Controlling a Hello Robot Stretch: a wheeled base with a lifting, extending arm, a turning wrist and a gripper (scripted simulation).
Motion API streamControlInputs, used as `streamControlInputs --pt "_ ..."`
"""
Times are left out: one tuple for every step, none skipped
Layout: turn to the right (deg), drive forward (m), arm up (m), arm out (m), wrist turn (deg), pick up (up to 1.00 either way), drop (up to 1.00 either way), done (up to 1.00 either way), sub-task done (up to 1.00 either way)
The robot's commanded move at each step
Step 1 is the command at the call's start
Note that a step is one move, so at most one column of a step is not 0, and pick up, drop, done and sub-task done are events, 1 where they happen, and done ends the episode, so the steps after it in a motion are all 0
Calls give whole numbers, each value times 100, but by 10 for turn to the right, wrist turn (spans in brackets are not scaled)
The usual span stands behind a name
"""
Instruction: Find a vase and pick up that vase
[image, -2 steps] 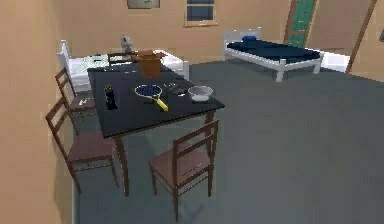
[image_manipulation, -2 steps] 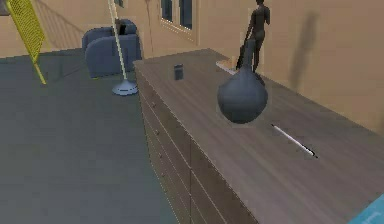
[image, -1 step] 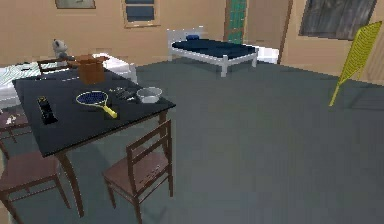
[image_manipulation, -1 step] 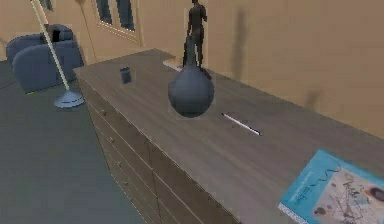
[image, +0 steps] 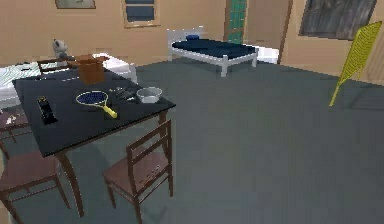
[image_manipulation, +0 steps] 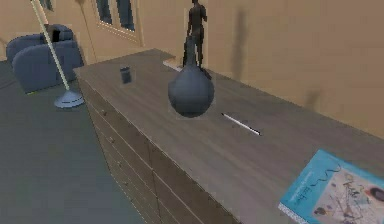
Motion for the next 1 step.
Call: streamControlInputs --pt "0 0 38 0 0 0 0 0 0"
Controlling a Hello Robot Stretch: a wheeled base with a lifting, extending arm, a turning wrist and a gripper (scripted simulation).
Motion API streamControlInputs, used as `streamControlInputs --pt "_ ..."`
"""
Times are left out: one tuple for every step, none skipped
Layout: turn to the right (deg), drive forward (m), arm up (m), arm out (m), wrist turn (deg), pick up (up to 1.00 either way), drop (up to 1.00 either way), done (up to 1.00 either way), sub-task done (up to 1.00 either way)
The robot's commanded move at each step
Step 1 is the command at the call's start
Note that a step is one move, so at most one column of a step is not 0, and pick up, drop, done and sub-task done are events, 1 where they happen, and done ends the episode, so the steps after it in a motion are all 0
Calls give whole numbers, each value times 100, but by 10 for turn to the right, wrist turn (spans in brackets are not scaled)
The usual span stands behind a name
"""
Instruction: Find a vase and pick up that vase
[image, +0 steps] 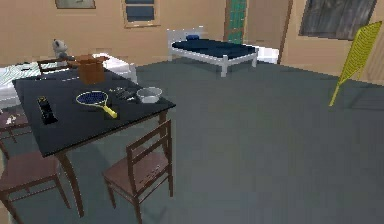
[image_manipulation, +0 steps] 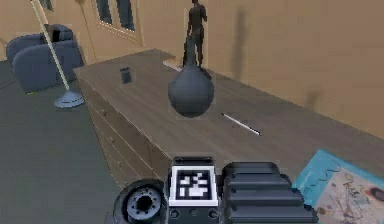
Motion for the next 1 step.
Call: streamControlInputs --pt "0 0 0 32 0 0 0 0 0"
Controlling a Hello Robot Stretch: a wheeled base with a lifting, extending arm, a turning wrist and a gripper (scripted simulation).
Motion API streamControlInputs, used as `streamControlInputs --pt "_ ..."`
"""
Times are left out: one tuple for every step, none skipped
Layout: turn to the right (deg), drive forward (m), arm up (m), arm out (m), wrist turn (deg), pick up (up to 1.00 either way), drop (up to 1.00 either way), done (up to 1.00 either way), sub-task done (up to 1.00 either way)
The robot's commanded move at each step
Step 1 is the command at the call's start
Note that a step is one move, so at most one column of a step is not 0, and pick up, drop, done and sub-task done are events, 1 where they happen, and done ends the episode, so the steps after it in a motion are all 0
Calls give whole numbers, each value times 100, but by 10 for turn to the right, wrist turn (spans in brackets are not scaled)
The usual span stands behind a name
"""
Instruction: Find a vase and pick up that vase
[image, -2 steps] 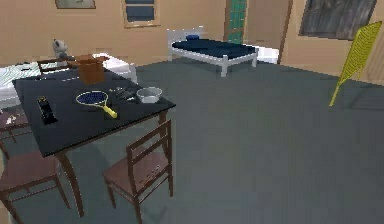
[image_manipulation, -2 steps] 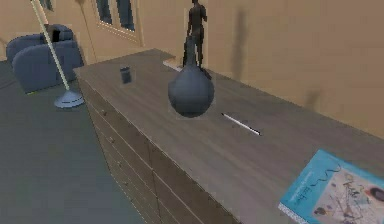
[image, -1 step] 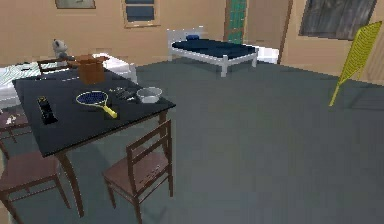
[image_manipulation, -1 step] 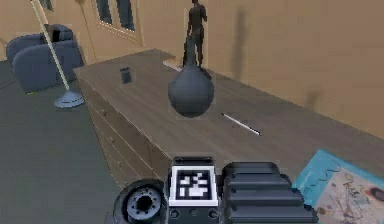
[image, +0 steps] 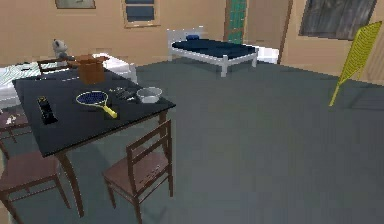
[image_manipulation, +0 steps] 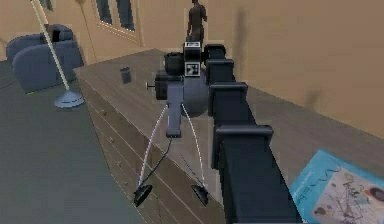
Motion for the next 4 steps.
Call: streamControlInputs --pt "0 0 0 0 450 0 0 0 0" --pt "0 0 0 0 450 0 0 0 0" --pt "0 0 0 0 450 0 0 0 0" --pt "0 0 0 0 450 0 0 0 0"
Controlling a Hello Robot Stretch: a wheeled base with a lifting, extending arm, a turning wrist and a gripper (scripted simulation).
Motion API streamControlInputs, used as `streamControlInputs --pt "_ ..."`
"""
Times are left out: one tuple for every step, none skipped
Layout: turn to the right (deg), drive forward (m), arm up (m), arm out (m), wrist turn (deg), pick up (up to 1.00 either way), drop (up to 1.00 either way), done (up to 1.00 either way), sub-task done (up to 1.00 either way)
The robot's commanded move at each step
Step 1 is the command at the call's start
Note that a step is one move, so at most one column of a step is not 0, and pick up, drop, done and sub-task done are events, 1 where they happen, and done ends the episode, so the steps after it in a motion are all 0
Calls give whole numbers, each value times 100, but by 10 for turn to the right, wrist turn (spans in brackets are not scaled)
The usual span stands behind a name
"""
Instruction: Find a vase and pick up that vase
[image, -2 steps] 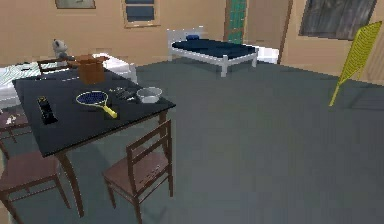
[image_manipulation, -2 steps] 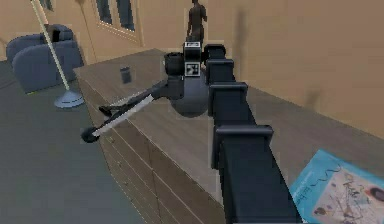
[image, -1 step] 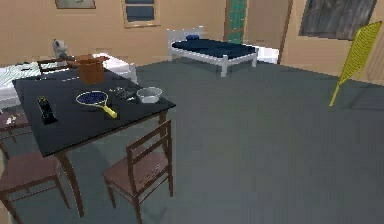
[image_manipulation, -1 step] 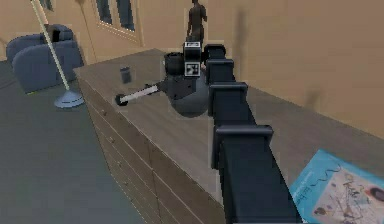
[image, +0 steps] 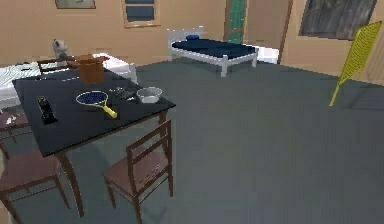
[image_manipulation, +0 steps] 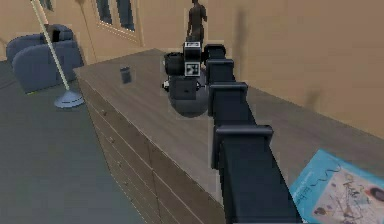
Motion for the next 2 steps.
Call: streamControlInputs --pt "0 0 0 0 0 100 0 0 0" --pt "0 0 0 0 0 0 0 100 0"
